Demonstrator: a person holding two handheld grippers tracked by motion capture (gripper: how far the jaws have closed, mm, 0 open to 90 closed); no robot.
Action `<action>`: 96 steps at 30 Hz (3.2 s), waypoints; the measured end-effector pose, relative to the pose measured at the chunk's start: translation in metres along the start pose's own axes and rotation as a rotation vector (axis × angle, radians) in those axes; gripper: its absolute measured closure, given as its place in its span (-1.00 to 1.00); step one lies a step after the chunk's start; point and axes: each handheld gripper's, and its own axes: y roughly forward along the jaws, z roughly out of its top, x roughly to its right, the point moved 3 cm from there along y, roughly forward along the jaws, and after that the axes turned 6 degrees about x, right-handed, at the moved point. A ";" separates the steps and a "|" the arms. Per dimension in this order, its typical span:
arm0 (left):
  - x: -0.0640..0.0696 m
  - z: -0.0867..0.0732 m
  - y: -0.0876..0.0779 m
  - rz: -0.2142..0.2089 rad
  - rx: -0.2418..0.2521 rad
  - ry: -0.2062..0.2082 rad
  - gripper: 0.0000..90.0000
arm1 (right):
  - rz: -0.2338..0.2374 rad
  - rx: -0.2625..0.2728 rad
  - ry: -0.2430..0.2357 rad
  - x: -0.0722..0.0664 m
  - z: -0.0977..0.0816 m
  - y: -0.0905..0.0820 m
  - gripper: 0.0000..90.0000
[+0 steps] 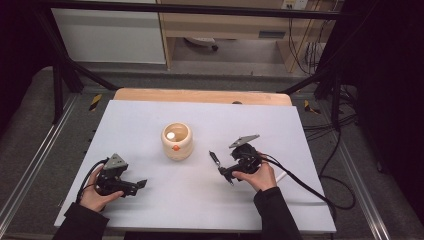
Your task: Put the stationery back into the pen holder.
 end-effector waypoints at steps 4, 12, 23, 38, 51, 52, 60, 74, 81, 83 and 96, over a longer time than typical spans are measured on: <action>0.000 0.000 0.000 -0.001 0.002 0.000 -0.95 | 0.005 -0.004 0.009 -0.001 -0.003 0.003 -0.68; 0.001 0.000 0.000 -0.006 0.000 0.010 -0.95 | 0.020 -0.008 0.027 -0.002 -0.016 0.010 -0.52; 0.002 0.000 0.001 -0.008 -0.006 0.010 -0.95 | 0.036 -0.025 0.045 -0.004 -0.027 0.016 0.04; 0.003 0.001 0.002 -0.004 -0.005 0.014 -0.94 | 0.007 -0.052 0.029 -0.008 -0.033 0.021 0.56; 0.005 0.002 0.001 -0.007 -0.004 0.023 -0.94 | -0.010 -0.055 0.036 -0.010 -0.035 0.021 0.73; 0.005 0.002 0.002 -0.007 -0.005 0.023 -0.94 | -0.008 -0.055 0.040 -0.010 -0.035 0.021 0.74; 0.005 0.002 0.001 -0.007 -0.003 0.023 -0.94 | -0.004 -0.047 0.069 -0.009 -0.035 0.021 0.79; 0.008 0.004 0.000 -0.026 0.009 0.037 -0.94 | 0.045 -0.031 0.061 -0.005 -0.029 0.008 0.80; 0.015 0.006 0.001 -0.041 0.016 0.066 -0.94 | 0.092 -0.031 0.025 -0.004 -0.027 -0.002 0.80; 0.017 0.007 0.001 -0.047 0.012 0.073 -0.94 | 0.101 -0.027 0.017 -0.005 -0.027 -0.004 0.80; 0.037 0.017 0.008 -0.055 0.017 0.183 -0.90 | 0.190 -0.056 -0.031 -0.015 -0.029 -0.009 0.79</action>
